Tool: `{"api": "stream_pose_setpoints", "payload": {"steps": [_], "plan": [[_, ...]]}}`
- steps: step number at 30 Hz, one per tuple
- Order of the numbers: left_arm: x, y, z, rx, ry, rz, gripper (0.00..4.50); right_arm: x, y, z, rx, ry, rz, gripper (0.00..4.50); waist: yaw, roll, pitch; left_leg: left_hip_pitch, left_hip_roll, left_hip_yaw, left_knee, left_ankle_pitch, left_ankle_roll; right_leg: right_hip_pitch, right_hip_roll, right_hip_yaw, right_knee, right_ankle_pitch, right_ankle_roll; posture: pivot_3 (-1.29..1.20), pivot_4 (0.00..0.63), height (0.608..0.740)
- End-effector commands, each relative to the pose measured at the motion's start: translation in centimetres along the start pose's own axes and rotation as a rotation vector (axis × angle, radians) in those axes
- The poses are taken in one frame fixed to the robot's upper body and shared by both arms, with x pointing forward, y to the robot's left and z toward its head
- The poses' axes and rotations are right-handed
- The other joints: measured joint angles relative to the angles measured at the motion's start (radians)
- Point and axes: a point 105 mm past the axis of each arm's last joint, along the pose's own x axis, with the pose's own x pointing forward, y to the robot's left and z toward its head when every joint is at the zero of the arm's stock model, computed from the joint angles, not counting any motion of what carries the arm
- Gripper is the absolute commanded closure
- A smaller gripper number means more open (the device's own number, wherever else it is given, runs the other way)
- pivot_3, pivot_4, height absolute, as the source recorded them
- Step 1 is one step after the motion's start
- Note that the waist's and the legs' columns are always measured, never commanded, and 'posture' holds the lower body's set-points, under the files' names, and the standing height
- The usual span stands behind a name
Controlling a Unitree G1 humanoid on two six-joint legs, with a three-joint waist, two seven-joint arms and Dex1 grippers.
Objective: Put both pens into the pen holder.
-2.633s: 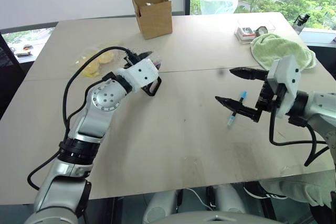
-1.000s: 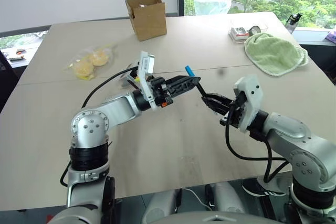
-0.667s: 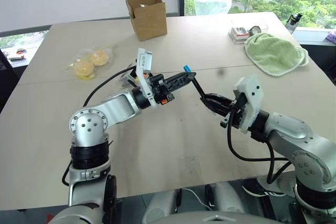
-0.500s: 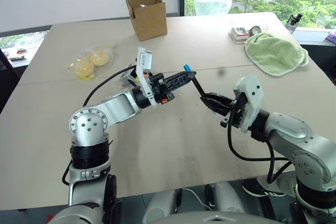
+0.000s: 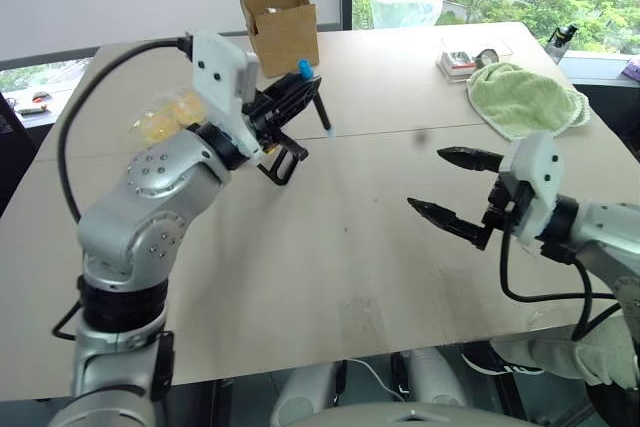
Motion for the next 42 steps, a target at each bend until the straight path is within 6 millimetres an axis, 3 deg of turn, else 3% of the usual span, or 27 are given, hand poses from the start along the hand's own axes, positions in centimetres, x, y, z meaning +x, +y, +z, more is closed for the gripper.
{"api": "stream_pose_setpoints", "payload": {"steps": [1,5,16,21,26,29,30,34,36,40,42], "plan": [[0.1,-0.5,1.2,0.257,-0.035,0.036,4.50,-0.1,-0.5,1.1,-0.063,-0.039,0.002,0.04,0.008,0.000,0.000,0.000,0.000,0.000,0.000,0.000,0.000,0.000,0.000,0.000,0.000,0.000,0.000,0.00,0.150,0.740],[-0.2,-0.4,0.5,0.360,0.004,0.068,4.50,0.2,-0.8,1.0,-0.079,-0.041,0.015,0.04,0.016,0.000,0.000,-0.001,0.000,-0.001,0.001,0.000,0.000,0.000,0.000,-0.001,-0.001,0.000,0.000,0.00,0.150,0.740],[-0.8,0.2,-2.9,0.334,0.124,0.121,4.50,0.4,-1.0,0.8,-0.094,-0.031,0.031,0.04,0.015,0.000,0.000,-0.002,0.000,-0.001,0.001,0.000,0.000,0.000,0.000,-0.002,-0.001,0.000,0.000,0.00,0.150,0.740],[-1.0,1.9,-4.7,0.363,0.205,0.208,4.50,0.3,-0.8,1.0,-0.103,-0.033,0.041,0.04,0.015,0.000,0.000,-0.002,0.000,-0.002,0.001,0.000,0.000,0.000,0.000,-0.002,-0.001,0.000,0.000,0.00,0.150,0.740],[-0.7,1.9,-4.5,0.353,0.179,0.214,2.22,0.1,-0.8,1.3,-0.122,-0.046,0.045,0.00,0.015,0.000,0.000,-0.002,0.000,-0.002,0.001,0.000,0.000,0.000,0.000,-0.002,-0.001,0.000,0.000,0.00,0.150,0.740],[-0.4,1.1,-3.1,0.284,0.092,0.189,0.74,-0.1,-0.9,1.6,-0.133,-0.064,0.044,0.00,0.015,0.000,0.000,-0.002,0.000,-0.002,0.001,0.000,0.000,0.000,-0.001,-0.002,-0.001,0.000,0.000,0.00,0.150,0.740],[-0.4,0.5,-2.6,0.244,0.055,0.167,0.47,-0.1,-0.9,1.7,-0.137,-0.072,0.046,0.00,0.015,0.000,0.000,-0.002,0.000,-0.002,0.001,0.000,0.000,0.000,-0.001,-0.002,-0.001,0.000,0.000,0.00,0.150,0.740],[-0.5,-3.5,-1.0,0.040,-0.057,-0.029,0.47,-0.3,-0.8,1.7,-0.122,-0.104,0.050,0.00,0.014,0.000,0.000,-0.002,0.000,-0.002,0.002,0.000,0.000,0.000,-0.001,-0.003,-0.001,0.000,0.000,0.00,0.150,0.740],[-1.1,-5.6,-0.8,-0.100,-0.068,-0.123,0.47,-0.6,-0.8,0.8,-0.074,-0.075,0.042,0.00,0.014,0.000,0.000,-0.002,0.000,-0.002,0.002,0.000,0.000,0.000,-0.001,-0.003,-0.001,0.000,0.000,0.00,0.150,0.740],[-3.5,-7.6,-2.9,-0.384,0.031,-0.270,0.47,-2.6,-2.4,-4.6,0.103,0.145,-0.093,0.00,0.014,0.000,0.000,-0.001,0.000,-0.002,0.002,0.000,0.000,0.000,-0.001,-0.002,0.000,0.000,0.000,0.00,0.150,0.740],[-4.9,-7.7,-3.4,-0.470,0.053,-0.303,0.21,-4.1,-3.0,-7.0,0.127,0.240,-0.182,0.00,0.014,0.000,0.000,0.000,0.000,-0.002,0.002,0.000,0.000,0.001,0.000,-0.002,0.001,0.000,0.000,0.00,0.150,0.740]]}}
